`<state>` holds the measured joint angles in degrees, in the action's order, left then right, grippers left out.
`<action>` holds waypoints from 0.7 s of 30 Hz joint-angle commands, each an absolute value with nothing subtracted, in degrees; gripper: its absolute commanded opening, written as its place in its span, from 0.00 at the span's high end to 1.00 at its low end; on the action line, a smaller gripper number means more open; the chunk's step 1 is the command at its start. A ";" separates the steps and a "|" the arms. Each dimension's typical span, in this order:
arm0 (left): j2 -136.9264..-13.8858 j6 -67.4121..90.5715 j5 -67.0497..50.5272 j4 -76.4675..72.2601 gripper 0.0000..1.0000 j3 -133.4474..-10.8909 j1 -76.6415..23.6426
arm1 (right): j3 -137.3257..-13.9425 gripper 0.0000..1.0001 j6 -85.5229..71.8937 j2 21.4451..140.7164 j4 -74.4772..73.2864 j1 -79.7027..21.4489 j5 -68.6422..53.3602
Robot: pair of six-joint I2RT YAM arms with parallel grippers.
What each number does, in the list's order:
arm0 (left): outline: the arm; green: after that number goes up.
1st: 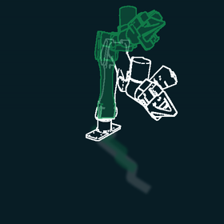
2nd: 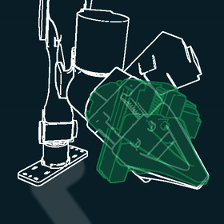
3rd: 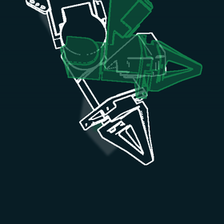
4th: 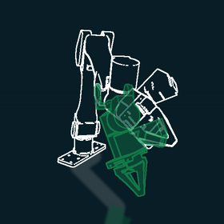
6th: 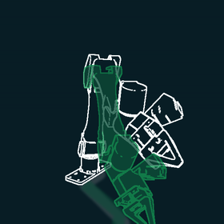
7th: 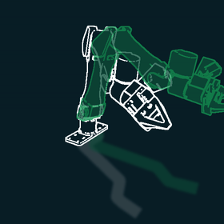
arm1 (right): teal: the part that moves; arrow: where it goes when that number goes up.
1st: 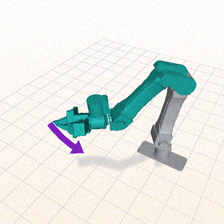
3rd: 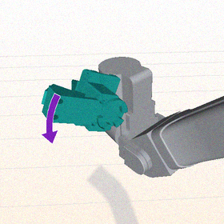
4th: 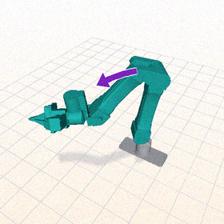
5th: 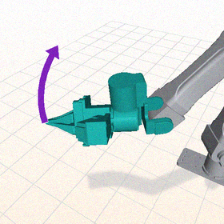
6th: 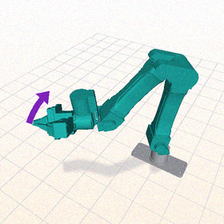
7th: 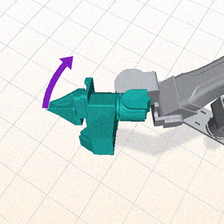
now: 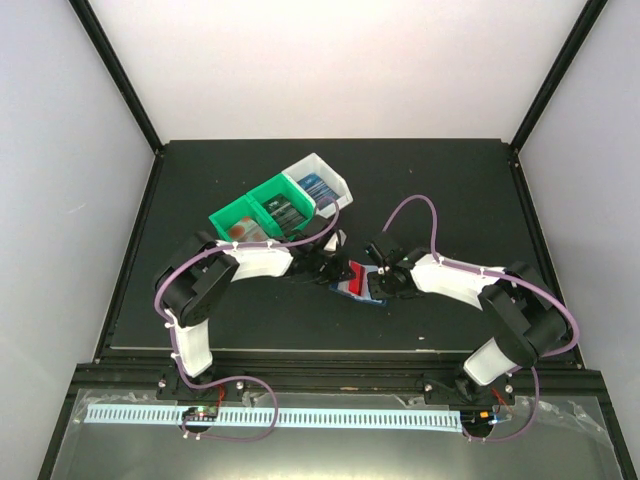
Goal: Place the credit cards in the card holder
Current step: Insert the credit card into the card holder.
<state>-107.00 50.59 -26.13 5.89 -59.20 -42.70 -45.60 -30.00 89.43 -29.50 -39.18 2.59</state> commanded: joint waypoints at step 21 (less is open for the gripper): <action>-105.77 64.96 -25.15 -2.76 0.98 -48.63 -42.85 | -42.64 0.76 -30.61 91.94 -27.19 -39.09 1.58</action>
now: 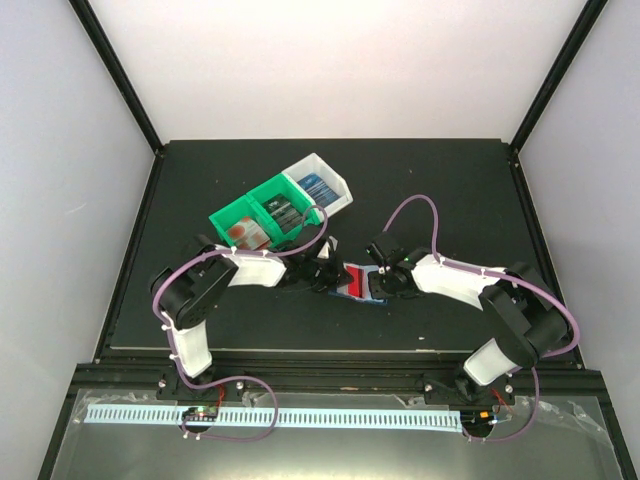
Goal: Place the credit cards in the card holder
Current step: Insert the credit card into the card holder.
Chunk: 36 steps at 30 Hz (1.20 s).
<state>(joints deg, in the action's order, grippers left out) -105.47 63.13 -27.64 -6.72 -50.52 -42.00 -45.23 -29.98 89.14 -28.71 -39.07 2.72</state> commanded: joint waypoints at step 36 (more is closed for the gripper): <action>-107.52 50.23 -18.91 14.81 0.68 -58.07 -44.16 | -42.99 0.75 -30.63 92.42 -27.08 -39.09 2.15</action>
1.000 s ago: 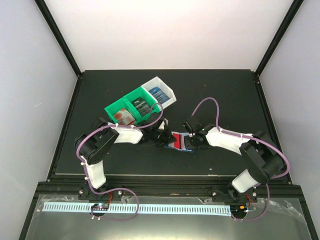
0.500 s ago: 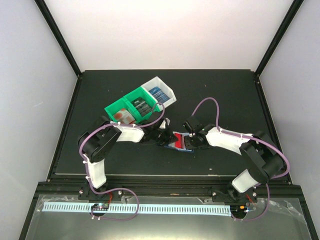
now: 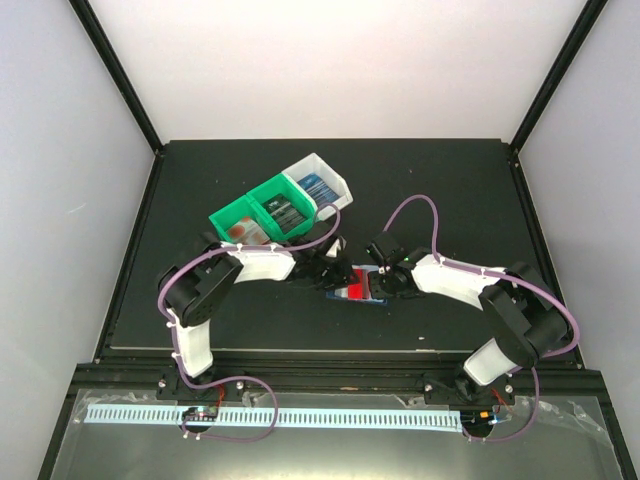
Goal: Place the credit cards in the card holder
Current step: Insert the credit card into the card holder.
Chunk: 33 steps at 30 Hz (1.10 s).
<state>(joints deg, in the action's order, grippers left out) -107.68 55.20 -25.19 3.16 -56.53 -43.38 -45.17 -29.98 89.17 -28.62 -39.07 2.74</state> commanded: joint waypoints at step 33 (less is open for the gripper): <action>-111.43 44.56 -23.23 14.04 0.92 -65.19 -46.57 | -42.80 0.76 -30.61 91.71 -25.77 -39.10 1.46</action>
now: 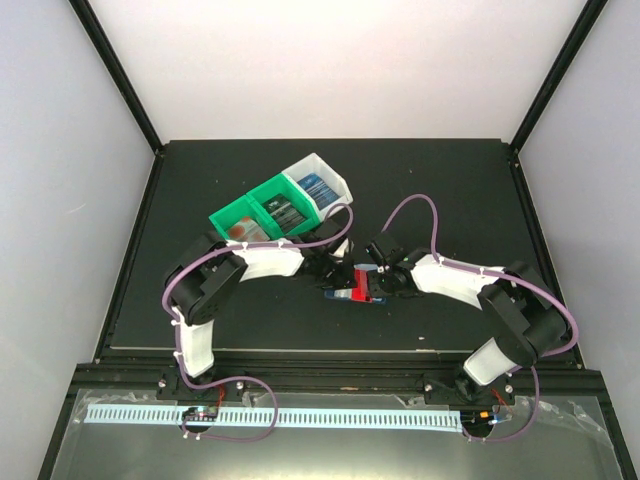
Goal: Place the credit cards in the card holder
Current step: Insert the credit card into the card holder.
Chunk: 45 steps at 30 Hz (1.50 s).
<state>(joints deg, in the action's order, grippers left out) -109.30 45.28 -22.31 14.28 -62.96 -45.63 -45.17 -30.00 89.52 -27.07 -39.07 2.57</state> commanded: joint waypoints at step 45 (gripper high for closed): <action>-111.35 52.99 -19.72 7.71 0.94 -61.52 -46.32 | -42.77 0.30 -19.20 87.03 -27.84 -39.28 1.99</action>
